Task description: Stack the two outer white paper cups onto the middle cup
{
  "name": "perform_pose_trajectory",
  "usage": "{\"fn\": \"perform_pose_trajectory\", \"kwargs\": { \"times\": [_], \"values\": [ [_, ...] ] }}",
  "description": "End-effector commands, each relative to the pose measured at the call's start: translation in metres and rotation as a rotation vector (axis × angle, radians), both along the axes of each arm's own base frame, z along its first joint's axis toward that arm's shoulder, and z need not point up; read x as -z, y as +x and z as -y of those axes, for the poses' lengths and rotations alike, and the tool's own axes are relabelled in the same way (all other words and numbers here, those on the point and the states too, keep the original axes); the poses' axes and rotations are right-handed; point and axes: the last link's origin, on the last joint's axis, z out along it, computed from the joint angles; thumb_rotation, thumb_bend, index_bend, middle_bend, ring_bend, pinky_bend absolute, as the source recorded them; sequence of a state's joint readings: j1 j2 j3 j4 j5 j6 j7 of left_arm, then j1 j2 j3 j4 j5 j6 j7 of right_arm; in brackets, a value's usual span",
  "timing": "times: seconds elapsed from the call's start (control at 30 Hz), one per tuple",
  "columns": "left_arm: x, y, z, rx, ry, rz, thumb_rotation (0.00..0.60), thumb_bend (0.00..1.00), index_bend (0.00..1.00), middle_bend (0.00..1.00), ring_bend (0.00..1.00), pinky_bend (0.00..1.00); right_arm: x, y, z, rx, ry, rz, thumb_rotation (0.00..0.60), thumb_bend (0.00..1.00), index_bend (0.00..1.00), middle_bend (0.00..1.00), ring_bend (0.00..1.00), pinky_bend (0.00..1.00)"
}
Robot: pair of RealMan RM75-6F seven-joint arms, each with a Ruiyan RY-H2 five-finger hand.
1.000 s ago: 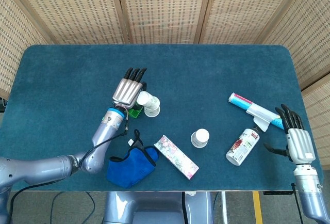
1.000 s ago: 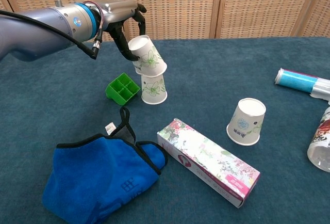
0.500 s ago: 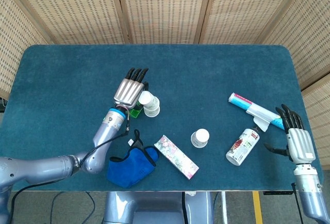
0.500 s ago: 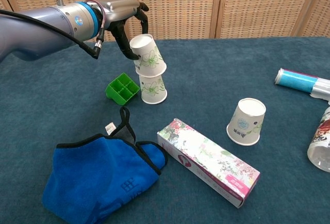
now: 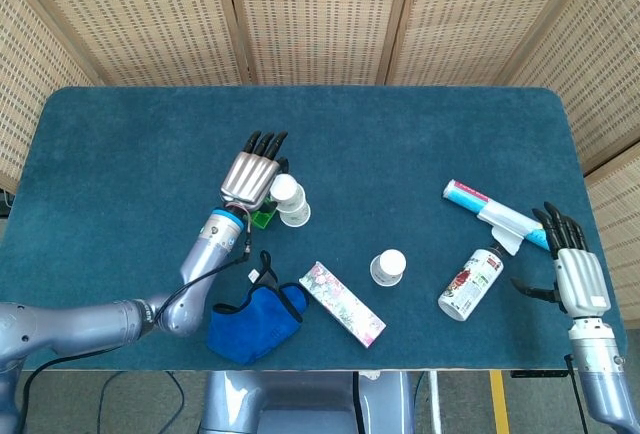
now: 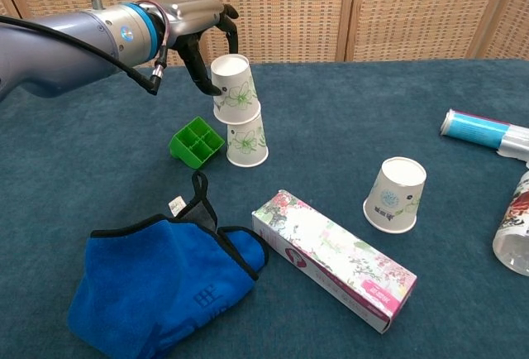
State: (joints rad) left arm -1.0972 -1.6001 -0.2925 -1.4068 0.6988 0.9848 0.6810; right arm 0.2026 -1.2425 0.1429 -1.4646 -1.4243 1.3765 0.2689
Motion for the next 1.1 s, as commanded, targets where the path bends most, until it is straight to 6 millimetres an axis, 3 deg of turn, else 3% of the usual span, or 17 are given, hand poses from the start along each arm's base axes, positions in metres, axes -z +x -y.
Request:
{"fn": "perform_pose_trajectory", "kwargs": {
  "times": [0.03, 0.3, 0.53, 0.67, 0.83, 1.1],
  "values": [
    [0.004, 0.000, -0.001, -0.009, -0.007, 0.003, 0.600, 0.22, 0.38, 0.00, 0.00, 0.00, 0.000, 0.000, 0.000, 0.000, 0.000, 0.001, 0.600, 0.06, 0.03, 0.00, 0.00, 0.00],
    [0.013, -0.003, -0.001, -0.017, -0.020, 0.004, 0.600, 0.21, 0.31, 0.00, 0.00, 0.00, -0.001, -0.001, 0.000, 0.004, 0.000, 0.008, 0.600, 0.06, 0.03, 0.00, 0.00, 0.00],
    [0.000, -0.017, 0.009, -0.036, -0.013, 0.076, 0.600, 0.21, 0.21, 0.00, 0.00, 0.00, 0.001, -0.002, 0.000, 0.005, 0.009, -0.005, 0.600, 0.06, 0.03, 0.00, 0.00, 0.00],
    [-0.018, -0.039, 0.025, -0.062, -0.008, 0.131, 0.600, 0.19, 0.11, 0.00, 0.00, 0.00, 0.003, -0.001, 0.000, 0.007, 0.013, -0.015, 0.600, 0.06, 0.03, 0.00, 0.00, 0.00],
    [-0.045, -0.072, 0.049, -0.070, 0.046, 0.157, 0.600, 0.18, 0.08, 0.00, 0.00, 0.00, 0.005, 0.001, 0.001, 0.003, 0.019, -0.035, 0.600, 0.06, 0.04, 0.00, 0.00, 0.00],
    [-0.095, -0.138, 0.116, -0.122, 0.155, 0.138, 0.600, 0.18, 0.07, 0.00, 0.00, 0.00, 0.011, 0.012, -0.002, -0.021, 0.035, -0.079, 0.600, 0.06, 0.10, 0.00, 0.00, 0.00]
  ]
}}
